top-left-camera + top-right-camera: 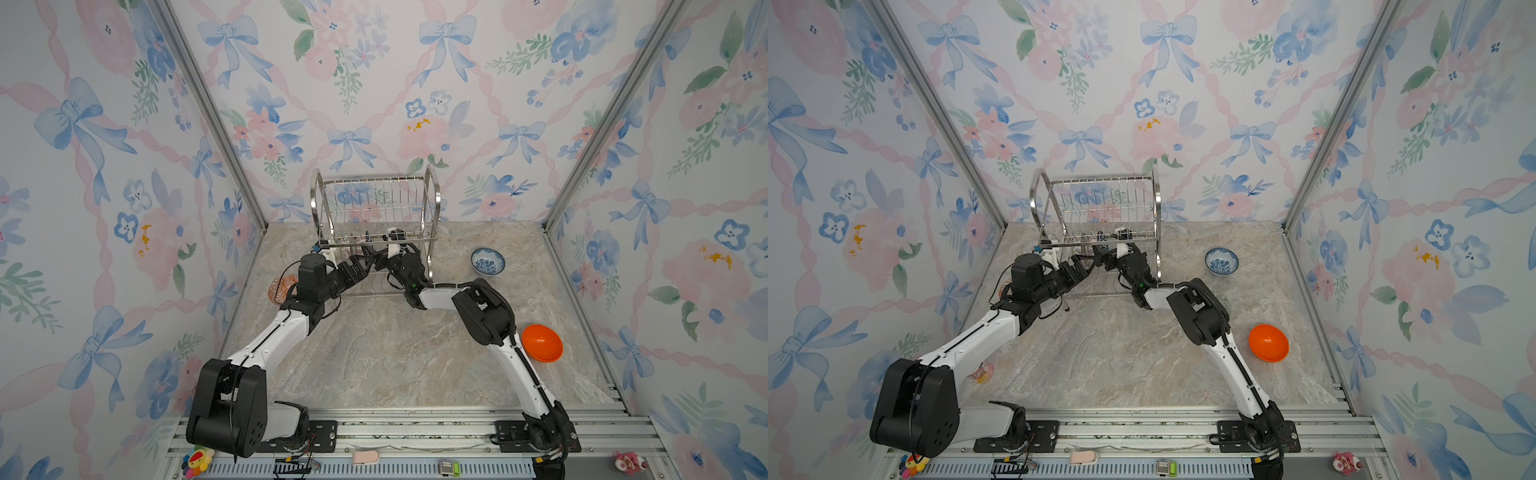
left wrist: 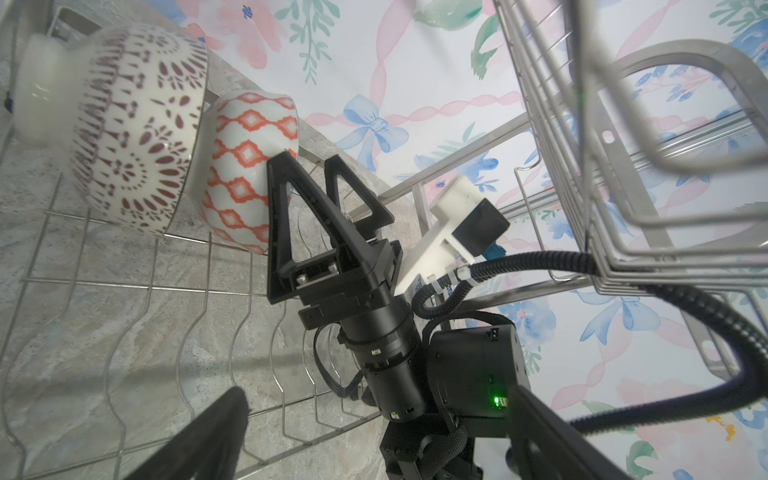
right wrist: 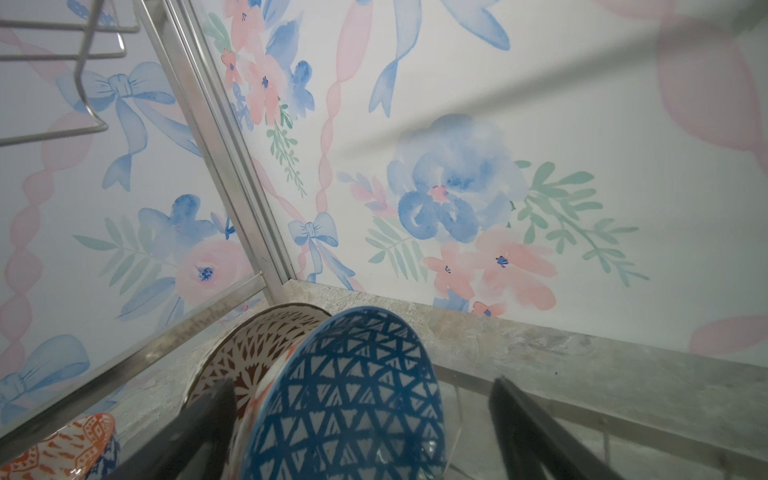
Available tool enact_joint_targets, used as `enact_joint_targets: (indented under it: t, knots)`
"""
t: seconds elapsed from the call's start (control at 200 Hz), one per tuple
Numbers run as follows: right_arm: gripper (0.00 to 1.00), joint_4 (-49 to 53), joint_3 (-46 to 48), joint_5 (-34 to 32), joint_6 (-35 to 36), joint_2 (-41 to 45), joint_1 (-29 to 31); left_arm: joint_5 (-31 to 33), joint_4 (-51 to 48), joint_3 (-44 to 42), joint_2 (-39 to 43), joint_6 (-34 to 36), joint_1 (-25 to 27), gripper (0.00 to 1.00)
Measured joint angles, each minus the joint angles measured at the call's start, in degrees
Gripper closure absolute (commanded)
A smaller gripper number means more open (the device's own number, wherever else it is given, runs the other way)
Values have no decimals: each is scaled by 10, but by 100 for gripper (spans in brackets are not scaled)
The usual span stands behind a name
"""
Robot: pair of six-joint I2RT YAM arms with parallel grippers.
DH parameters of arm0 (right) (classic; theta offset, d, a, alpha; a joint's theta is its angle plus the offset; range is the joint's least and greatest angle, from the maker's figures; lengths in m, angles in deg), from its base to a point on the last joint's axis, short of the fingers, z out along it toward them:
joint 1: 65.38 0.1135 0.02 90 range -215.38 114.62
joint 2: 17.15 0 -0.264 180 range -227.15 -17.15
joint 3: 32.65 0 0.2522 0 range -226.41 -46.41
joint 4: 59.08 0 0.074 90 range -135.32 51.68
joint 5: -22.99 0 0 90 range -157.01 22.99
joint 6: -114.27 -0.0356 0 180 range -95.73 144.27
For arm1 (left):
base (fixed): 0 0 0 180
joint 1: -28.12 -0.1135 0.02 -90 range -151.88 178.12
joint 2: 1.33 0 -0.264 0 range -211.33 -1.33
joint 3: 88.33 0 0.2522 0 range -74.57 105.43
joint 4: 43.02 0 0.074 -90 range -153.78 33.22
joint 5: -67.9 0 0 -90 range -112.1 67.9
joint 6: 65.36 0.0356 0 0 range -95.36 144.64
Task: Load the bowls into the dish rack
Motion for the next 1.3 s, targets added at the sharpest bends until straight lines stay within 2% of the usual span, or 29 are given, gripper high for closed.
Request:
enact_joint_targets:
  t: [0.68,1.135,1.3]
  knots:
    - [3,44,-16,-3,-103,3,-3,-2,-3,0,-1,7,-5,2]
    - [3,76,-18,-6,-147,21,-8,-2,-14,-8,4,15,-5,2]
    - [3,76,-10,-2,-155,32,-10,-2,-19,-35,10,16,-8,2]
